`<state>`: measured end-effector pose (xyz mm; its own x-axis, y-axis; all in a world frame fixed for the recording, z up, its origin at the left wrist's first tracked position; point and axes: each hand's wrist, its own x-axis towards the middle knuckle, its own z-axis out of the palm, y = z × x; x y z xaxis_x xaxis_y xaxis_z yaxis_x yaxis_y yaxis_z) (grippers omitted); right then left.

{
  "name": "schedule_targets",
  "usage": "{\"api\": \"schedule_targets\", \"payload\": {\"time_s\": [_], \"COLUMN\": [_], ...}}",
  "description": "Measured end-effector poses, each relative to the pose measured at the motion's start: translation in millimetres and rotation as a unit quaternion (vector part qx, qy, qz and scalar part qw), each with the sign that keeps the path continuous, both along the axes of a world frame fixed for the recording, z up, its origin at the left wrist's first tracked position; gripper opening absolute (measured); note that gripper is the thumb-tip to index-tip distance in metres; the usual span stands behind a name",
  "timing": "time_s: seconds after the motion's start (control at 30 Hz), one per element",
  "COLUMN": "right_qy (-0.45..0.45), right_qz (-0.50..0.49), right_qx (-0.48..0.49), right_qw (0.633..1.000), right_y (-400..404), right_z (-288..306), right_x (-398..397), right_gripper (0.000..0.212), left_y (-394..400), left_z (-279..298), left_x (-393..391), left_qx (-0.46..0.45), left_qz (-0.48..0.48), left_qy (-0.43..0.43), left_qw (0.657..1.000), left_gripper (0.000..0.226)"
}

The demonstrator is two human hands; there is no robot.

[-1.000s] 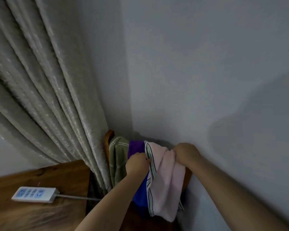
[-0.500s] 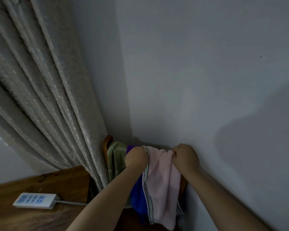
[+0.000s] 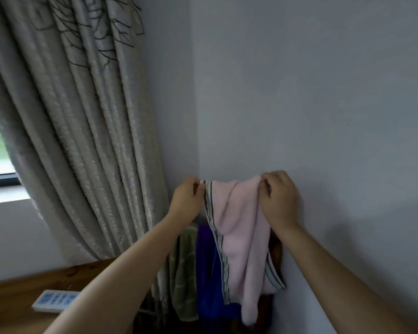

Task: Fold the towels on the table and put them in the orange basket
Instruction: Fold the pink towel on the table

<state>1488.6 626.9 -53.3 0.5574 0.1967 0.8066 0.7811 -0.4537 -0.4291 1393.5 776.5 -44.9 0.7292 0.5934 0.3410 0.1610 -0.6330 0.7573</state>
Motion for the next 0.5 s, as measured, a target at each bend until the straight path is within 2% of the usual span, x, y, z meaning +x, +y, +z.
{"api": "schedule_targets", "payload": {"time_s": [0.07,0.27,0.37,0.43,0.5], "right_qy": [-0.017,-0.048,0.002,0.020,0.051], "right_qz": [0.020,0.057,0.057,0.102,0.115], "right_qx": [0.006,-0.044,-0.088,-0.127,-0.159], "right_qw": [1.000,0.996,0.994,0.986,0.979], "right_y": [7,41,63,92,96], "right_z": [12,23,19,12,4], "right_x": [-27,-128,-176,-223,-239], "right_gripper": [0.032,0.028,0.028,0.033,0.030], "left_y": [5,35,60,88,97], "left_z": [4,3,0,-7,-15], "left_x": [-30,-133,-193,-254,-274], "left_qx": [-0.012,-0.014,0.014,0.035,0.042], "left_qz": [0.004,0.019,0.032,0.062,0.071], "left_qy": [-0.010,-0.002,0.039,0.067,0.099], "left_qw": [1.000,1.000,0.999,0.995,0.992], "left_gripper": [0.030,0.015,0.014,0.019,0.023]}}
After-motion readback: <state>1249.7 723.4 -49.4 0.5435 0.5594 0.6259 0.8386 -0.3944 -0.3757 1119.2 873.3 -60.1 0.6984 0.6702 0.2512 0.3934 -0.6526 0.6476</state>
